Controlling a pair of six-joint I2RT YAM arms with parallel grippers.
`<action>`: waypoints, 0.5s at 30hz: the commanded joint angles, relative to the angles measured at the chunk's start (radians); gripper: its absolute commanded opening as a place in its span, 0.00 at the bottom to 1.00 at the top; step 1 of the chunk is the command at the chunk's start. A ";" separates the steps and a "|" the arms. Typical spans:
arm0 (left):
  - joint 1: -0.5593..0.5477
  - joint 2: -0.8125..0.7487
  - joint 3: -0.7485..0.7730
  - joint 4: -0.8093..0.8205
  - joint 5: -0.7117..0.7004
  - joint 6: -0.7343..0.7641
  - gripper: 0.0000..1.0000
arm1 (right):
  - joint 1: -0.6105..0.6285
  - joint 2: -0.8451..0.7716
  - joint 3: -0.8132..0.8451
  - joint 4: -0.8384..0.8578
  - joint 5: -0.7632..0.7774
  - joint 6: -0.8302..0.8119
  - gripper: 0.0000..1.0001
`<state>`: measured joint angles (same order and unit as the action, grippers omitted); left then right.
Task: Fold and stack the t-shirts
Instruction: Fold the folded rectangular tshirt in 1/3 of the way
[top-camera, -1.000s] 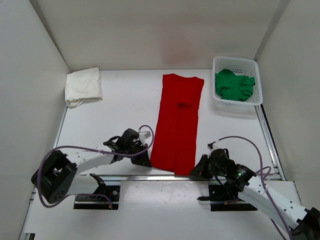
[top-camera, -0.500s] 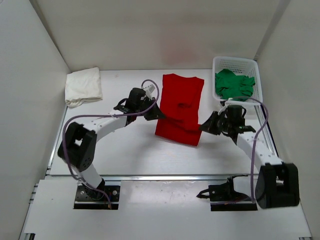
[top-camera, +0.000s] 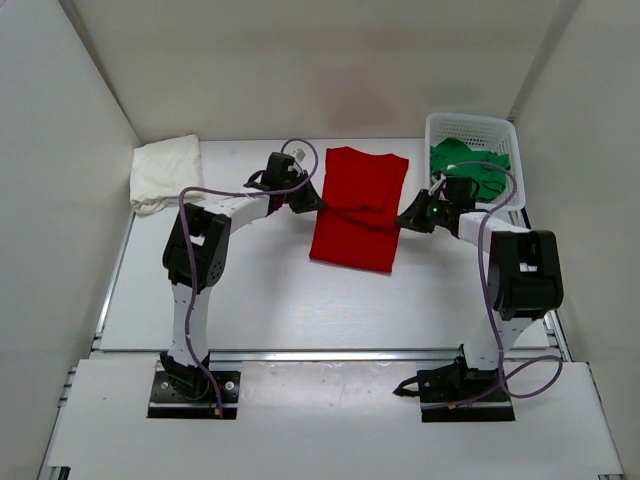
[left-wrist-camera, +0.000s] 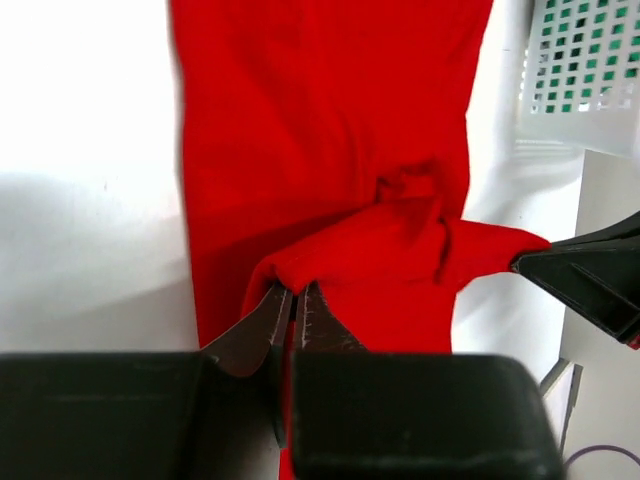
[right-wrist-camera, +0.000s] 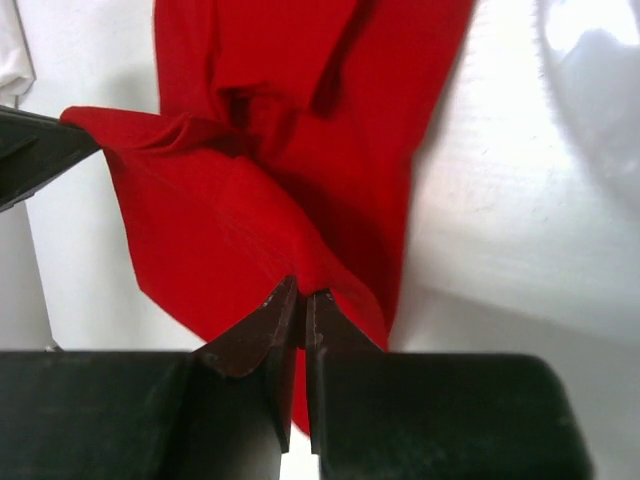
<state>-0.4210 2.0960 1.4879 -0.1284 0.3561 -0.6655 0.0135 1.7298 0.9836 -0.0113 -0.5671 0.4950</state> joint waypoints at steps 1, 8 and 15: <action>0.001 0.042 0.083 -0.019 0.049 0.024 0.10 | -0.012 0.046 0.056 0.046 0.009 -0.029 0.02; 0.047 -0.048 -0.092 0.188 0.056 -0.089 0.30 | -0.001 0.007 0.070 0.036 0.016 -0.032 0.37; 0.062 -0.292 -0.288 0.277 0.009 -0.134 0.37 | 0.091 -0.240 -0.148 0.040 0.179 -0.041 0.39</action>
<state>-0.3603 1.9743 1.2514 0.0395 0.3779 -0.7704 0.0517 1.5944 0.9291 -0.0067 -0.4568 0.4656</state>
